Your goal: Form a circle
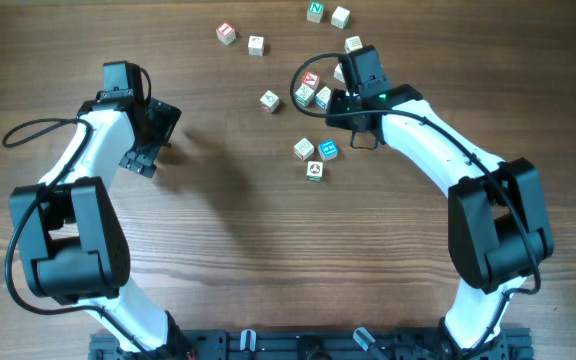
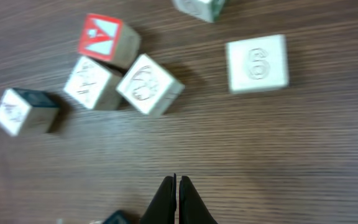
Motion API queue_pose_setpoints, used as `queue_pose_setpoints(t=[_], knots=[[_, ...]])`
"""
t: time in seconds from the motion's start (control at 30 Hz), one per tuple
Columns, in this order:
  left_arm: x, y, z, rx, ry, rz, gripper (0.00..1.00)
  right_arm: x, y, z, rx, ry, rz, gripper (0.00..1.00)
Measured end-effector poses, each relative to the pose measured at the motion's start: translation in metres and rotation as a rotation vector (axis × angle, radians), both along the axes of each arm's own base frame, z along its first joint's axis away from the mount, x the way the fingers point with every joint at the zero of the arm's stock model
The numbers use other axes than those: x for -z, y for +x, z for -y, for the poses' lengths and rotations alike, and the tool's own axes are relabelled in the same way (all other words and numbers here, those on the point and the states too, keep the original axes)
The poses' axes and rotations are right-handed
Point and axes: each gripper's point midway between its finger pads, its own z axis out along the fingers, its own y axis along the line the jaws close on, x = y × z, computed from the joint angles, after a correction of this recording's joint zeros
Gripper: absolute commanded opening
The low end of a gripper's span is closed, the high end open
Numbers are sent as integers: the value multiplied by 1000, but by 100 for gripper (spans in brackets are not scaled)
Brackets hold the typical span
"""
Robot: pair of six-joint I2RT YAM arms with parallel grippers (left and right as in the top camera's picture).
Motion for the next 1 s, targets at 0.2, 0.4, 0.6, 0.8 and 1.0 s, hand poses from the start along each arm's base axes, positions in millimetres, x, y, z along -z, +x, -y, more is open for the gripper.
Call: queue_pose_setpoints(t=[0.2, 0.4, 0.6, 0.8, 1.0], knots=[[0, 0, 0, 0, 0, 0, 100, 0, 0, -10, 52, 82, -20, 5], [0, 0, 0, 0, 0, 0, 100, 2, -7, -23, 60, 115, -45, 5], [0, 0, 0, 0, 0, 0, 100, 18, -14, -26, 54, 103, -90, 5], [0, 0, 0, 0, 0, 0, 100, 29, -20, -27, 47, 101, -132, 5], [0, 0, 0, 0, 0, 0, 100, 34, -27, -35, 26, 104, -156, 5]])
